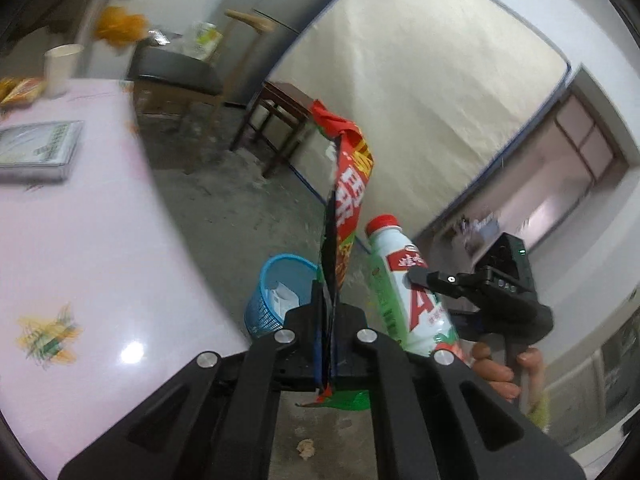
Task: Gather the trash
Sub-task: 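Carry the bottle and chips bag to the blue wastebasket and open both tools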
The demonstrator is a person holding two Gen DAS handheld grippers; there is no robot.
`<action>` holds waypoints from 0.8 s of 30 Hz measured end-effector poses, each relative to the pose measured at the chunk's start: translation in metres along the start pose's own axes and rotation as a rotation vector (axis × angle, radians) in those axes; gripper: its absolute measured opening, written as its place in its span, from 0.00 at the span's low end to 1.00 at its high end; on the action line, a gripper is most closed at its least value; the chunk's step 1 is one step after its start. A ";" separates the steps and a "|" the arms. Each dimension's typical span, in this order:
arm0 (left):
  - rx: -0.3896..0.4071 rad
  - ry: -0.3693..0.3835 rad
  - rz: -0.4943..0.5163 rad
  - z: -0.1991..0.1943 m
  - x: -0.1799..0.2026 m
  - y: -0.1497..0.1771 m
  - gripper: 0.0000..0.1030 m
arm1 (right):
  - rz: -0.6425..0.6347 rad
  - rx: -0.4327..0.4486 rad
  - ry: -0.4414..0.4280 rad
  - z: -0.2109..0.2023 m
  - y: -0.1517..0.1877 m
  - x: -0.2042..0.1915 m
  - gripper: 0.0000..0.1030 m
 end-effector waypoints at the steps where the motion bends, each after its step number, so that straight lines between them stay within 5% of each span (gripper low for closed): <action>1: -0.024 -0.007 0.016 0.018 0.005 0.001 0.02 | 0.042 0.018 0.018 -0.008 0.000 0.019 0.55; 10: -0.168 -0.095 0.037 0.136 0.004 0.029 0.02 | 0.410 0.027 0.064 -0.001 0.022 0.164 0.55; 16: -0.178 -0.141 0.061 0.165 -0.003 0.024 0.02 | 0.583 -0.036 0.040 0.062 0.006 0.225 0.57; 19: -0.181 -0.156 0.049 0.178 -0.005 0.021 0.02 | 0.649 -0.011 0.091 0.083 -0.011 0.266 0.70; 24: -0.200 -0.177 0.048 0.202 -0.003 0.026 0.02 | 0.772 0.029 0.187 0.092 0.005 0.315 0.73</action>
Point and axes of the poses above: each gripper's, at about its wrist camera, not at the fingertips, and z roughly the way its jaws point, x to its right, y to its underside, the point moved 10 cm from there along z, roughly the way its jaws point, and after that the axes turned 12 degrees about -z, right-handed, at the moved point
